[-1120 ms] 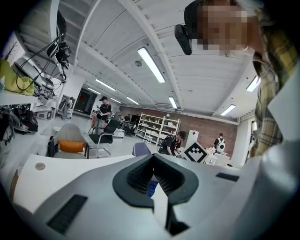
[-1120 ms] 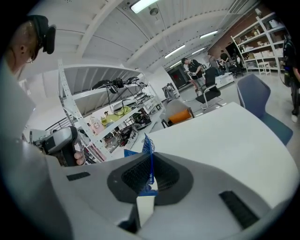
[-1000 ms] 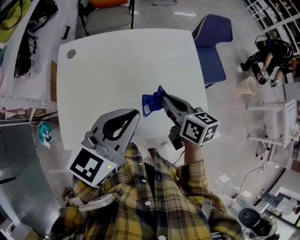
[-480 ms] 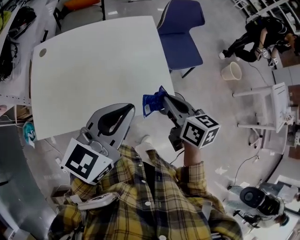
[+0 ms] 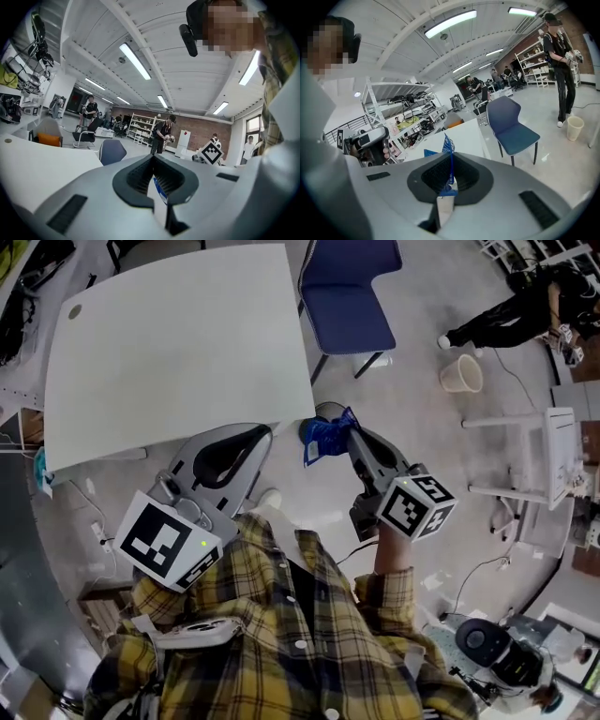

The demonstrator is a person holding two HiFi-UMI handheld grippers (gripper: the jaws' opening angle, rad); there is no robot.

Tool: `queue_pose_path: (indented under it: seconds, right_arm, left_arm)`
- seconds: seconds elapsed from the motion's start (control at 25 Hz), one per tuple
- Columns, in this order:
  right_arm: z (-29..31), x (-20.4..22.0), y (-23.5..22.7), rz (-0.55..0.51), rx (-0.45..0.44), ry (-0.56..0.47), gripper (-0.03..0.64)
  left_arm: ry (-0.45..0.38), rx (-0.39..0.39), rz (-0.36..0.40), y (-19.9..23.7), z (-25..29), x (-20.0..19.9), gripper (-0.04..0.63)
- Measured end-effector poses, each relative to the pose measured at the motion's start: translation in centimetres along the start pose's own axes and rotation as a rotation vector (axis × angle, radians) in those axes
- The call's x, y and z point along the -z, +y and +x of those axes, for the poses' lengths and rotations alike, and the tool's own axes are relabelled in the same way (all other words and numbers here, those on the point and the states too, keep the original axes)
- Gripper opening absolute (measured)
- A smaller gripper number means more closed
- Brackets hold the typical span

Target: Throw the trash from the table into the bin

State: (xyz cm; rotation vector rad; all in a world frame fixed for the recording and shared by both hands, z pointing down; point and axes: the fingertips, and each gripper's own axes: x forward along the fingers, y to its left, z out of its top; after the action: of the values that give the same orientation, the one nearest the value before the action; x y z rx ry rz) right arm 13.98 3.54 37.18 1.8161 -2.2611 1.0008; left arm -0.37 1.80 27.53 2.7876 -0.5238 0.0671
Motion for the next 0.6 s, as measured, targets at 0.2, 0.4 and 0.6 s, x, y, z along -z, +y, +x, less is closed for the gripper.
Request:
queue_pose_path:
  seconds: [0.2,0.4,0.6]
  right_arm:
    - [-4.3,-0.3,-5.7,0.052,0.04,0.003,0.0]
    - [-5.1,-2.6,-12.4,0.129,0.115,-0.012,0.0]
    - [-4.9,-1.8,-13.6,0.154,0.166,-0.014,0.0]
  left_arm:
    - [0.036,0.023,-0.006,-3.4,4.9,-0.3,0.008]
    - [0.081,0.086,0.005,-3.8,12.2,-1.4,0.009]
    - [0.099,0.146,0.011,-4.0,13.4,-0.9,0.008]
